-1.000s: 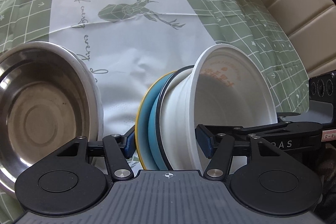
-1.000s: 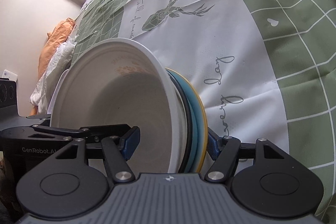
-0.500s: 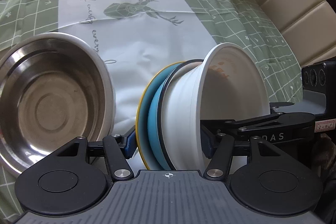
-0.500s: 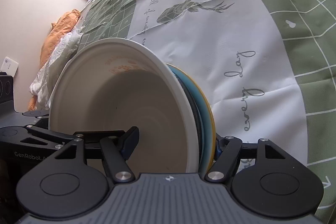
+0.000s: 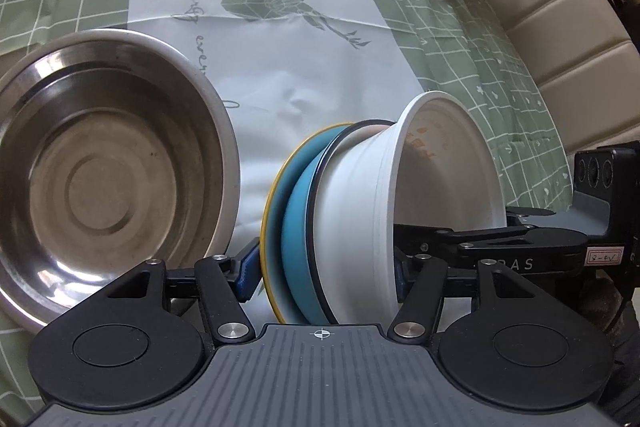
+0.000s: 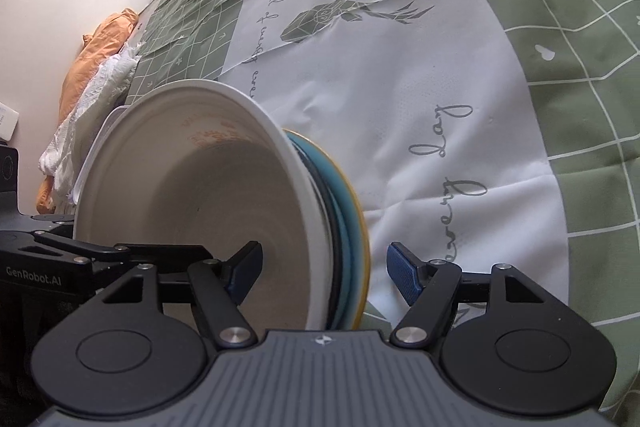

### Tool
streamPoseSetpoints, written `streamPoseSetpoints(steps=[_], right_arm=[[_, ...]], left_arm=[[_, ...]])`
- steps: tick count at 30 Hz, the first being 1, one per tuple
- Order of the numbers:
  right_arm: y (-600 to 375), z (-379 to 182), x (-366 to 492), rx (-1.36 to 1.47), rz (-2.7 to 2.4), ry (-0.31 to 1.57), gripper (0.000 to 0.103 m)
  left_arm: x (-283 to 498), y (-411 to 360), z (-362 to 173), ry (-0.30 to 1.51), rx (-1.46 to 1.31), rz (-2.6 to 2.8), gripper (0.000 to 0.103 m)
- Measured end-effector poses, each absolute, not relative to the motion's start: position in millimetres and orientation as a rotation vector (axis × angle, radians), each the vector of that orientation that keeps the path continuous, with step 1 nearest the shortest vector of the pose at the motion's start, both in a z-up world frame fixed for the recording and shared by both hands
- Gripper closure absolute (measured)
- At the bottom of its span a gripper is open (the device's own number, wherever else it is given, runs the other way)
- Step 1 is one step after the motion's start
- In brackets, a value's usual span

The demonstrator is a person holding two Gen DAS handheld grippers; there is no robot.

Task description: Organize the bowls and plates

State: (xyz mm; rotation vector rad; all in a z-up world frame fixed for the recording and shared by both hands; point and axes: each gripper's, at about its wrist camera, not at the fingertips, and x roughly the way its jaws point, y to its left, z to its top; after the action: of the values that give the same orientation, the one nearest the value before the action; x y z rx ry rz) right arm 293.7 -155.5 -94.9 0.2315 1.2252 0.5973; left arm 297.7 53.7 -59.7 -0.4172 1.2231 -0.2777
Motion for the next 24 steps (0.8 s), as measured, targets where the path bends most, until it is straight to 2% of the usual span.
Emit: streamPoseSetpoints(steps=[7,10,18,24], right_arm=[[-157,-67,286,0.059,0.502,1.096,0.034],[-154,-56,282,-0.007,0.463,1.048,0.030],[-142,-88,294,0.153,0.544,1.243,0.030],[-142,-95,292,0.237,0.564,1.297,0.029]], left_arm=[[300,54,-61,1.245,-0.438,-0.260,0.040],[300,52,-60,1.246,-0.430,-0.251,0.040],[301,50,-65,1.270,-0.439,-0.244,0.039],[301,48,-66,1.291,-0.440,-0.239,0.039]])
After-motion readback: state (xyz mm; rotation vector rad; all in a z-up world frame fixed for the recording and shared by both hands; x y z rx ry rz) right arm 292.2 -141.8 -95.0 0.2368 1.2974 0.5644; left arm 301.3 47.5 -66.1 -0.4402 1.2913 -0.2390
